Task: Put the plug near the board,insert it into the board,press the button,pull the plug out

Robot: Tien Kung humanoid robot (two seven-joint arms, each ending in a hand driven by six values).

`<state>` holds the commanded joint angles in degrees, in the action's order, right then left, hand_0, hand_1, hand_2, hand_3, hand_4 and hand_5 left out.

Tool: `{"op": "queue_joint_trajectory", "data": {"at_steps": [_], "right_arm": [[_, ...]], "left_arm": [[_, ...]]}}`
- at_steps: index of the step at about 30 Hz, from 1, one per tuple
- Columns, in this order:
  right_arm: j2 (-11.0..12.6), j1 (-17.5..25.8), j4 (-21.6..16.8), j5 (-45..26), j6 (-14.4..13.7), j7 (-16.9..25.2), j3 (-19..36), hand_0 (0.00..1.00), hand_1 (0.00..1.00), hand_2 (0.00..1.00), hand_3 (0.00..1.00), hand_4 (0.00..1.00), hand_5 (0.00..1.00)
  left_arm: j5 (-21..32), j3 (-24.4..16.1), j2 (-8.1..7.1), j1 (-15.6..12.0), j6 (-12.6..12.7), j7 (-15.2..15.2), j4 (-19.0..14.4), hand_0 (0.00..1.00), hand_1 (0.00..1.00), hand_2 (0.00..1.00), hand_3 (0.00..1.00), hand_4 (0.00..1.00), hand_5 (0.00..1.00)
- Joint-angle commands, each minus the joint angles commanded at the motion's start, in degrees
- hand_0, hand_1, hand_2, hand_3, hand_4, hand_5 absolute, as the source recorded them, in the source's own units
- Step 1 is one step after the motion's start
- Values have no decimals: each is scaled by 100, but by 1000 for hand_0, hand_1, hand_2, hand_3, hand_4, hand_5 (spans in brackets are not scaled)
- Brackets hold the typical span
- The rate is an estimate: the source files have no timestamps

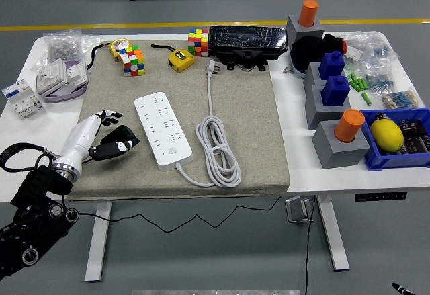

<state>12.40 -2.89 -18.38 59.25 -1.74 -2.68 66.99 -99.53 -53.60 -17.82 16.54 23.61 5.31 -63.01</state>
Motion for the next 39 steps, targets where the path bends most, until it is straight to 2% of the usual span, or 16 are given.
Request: {"op": "queue_joint_trajectory", "data": {"at_steps": [3,4,9,10,15,16,21,22,27,28,33,39], "right_arm": [[-2,4,3,-1,1,-1,-3,650,646,641,563,984,551],[-4,8,1,0,2,0,-4,650,647,641,562,984,551],[-11,9,-6,-5,2,1,-5,650,647,641,562,984,551],[-11,9,-6,-4,2,1,-5,650,647,640,563,985,551],[-12,15,-4,16,2,1,-6,650,647,640,563,985,551],[-13,11,-6,10,1,3,-5,650,647,641,562,984,551],[-14,4,-9,7,-1,3,8,650,647,641,562,984,551],[-13,3,-8,8,-1,3,9,650,647,641,563,985,551],[-10,7,-15,10,-2,3,15,650,647,641,563,985,551],[-10,8,-16,11,-3,3,16,650,646,640,563,985,551],[-15,13,-15,6,-2,3,6,650,646,640,563,985,551],[-14,17,-13,-8,-1,1,-22,650,646,640,562,984,551]], "left_arm": [[-41,11,16,12,0,69,40,772,771,761,775,998,394],[-43,17,25,19,3,102,66,748,725,721,700,998,291],[-33,48,44,41,-3,154,137,748,725,721,700,998,291],[-27,53,47,38,21,144,139,674,586,528,542,908,163],[14,54,58,49,114,96,171,674,586,528,542,908,163],[39,52,64,59,128,87,194,443,413,448,513,734,22],[85,63,68,68,165,79,202,443,413,448,513,734,22],[91,62,69,69,172,79,203,372,353,410,495,655,2],[72,28,72,49,179,78,113,372,353,410,495,655,2],[68,22,70,43,204,51,70,359,345,400,493,630,2],[169,16,61,88,284,-161,-108,359,345,400,493,630,2],[306,210,49,323,94,-377,-48,356,343,396,490,630,2]]}}
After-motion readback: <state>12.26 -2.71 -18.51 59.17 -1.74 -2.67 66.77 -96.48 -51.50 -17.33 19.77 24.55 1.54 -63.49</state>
